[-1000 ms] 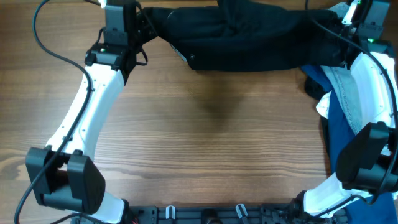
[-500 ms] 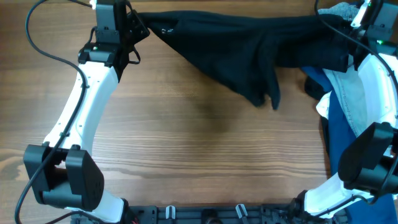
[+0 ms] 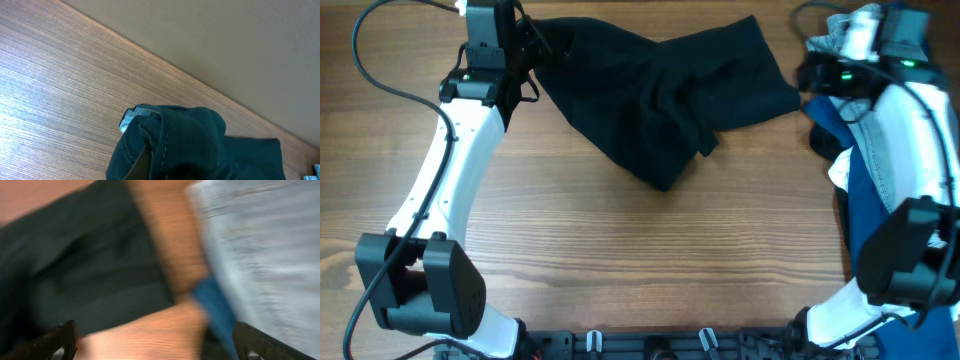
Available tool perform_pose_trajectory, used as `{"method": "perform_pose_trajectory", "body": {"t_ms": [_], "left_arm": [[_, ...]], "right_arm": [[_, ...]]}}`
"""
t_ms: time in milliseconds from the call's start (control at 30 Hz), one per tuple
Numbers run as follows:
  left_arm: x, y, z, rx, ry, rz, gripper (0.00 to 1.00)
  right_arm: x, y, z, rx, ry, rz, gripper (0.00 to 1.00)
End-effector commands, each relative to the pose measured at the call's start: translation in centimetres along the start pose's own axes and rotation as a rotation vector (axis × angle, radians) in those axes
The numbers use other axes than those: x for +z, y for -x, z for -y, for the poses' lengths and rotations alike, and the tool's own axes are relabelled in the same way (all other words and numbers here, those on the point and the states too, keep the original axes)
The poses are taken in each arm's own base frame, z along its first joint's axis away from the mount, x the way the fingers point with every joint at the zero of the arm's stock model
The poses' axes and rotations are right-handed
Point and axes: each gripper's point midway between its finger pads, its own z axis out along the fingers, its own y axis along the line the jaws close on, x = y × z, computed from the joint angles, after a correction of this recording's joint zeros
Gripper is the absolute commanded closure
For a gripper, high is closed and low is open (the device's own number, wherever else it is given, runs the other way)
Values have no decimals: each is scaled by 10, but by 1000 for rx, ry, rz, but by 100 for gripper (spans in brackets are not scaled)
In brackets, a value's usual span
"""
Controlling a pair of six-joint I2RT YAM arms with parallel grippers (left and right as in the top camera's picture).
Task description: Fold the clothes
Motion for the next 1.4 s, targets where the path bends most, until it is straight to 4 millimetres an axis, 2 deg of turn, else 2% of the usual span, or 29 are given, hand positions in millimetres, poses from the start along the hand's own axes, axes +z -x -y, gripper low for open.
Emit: {"method": "perform_pose_trajectory", "body": {"t_ms": [0,67,100,200,267,300,367,467,500,533,667,767,833,867,967,1067,1167,1200,1233,1300,1367], "left_arm": [[-4,7,5,-1,-9,14,96],[-4,6,4,2,-6,10,96],[-4,5,4,6,-5,9,96],[-4,4,3,28,-1,5,96],[-4,3,1,29,6,0,96],[-4,2,0,29,11,-1,96],[-4,1,-1,30,15,-6,96],[-3,2,-3,30,28,0,96],[-2,2,-5,30,38,4,96],[-1,2,-6,31,45,4,96],[5,-2,-10,31,55,-9,96],[6,-3,-10,31,56,-10,96],[6,-3,-10,31,55,-10,96],[6,-3,-10,31,56,-11,96],[6,-4,-10,31,57,-12,96],[6,-5,-11,31,60,-19,96],[6,-7,-12,32,65,-27,96],[6,-8,-13,32,67,-30,96],[6,-9,-14,32,70,-33,96],[6,-8,-13,33,69,-33,96],[6,-8,-13,33,69,-33,96]], "right_arm": [[-7,-13,-120,-250,173,-20,16],[-9,-34,-175,-351,241,-51,19],[-12,-47,-203,-393,274,-69,17],[-21,-83,-253,-454,335,-131,21],[-27,-111,-271,-463,350,-207,37],[-30,-122,-274,-459,347,-242,37],[-34,-138,-276,-450,346,-301,48],[-43,-159,-278,-455,376,-387,50],[-45,-163,-278,-455,380,-405,50],[-48,-170,-279,-461,396,-430,46],[-59,-191,-280,-483,455,-522,43],[-71,-218,-282,-513,557,-628,37],[-69,-230,-275,-501,548,-674,43],[-67,-237,-271,-502,544,-692,43],[-53,-251,-259,-488,531,-718,28],[-34,-247,-243,-453,517,-714,21],[-17,-237,-237,-412,565,-700,23],[-2,-234,-230,-375,568,-706,26],[16,-236,-222,-354,558,-719,24],[36,-243,-213,-331,535,-751,20],[52,-253,-205,-327,502,-786,35]]}}
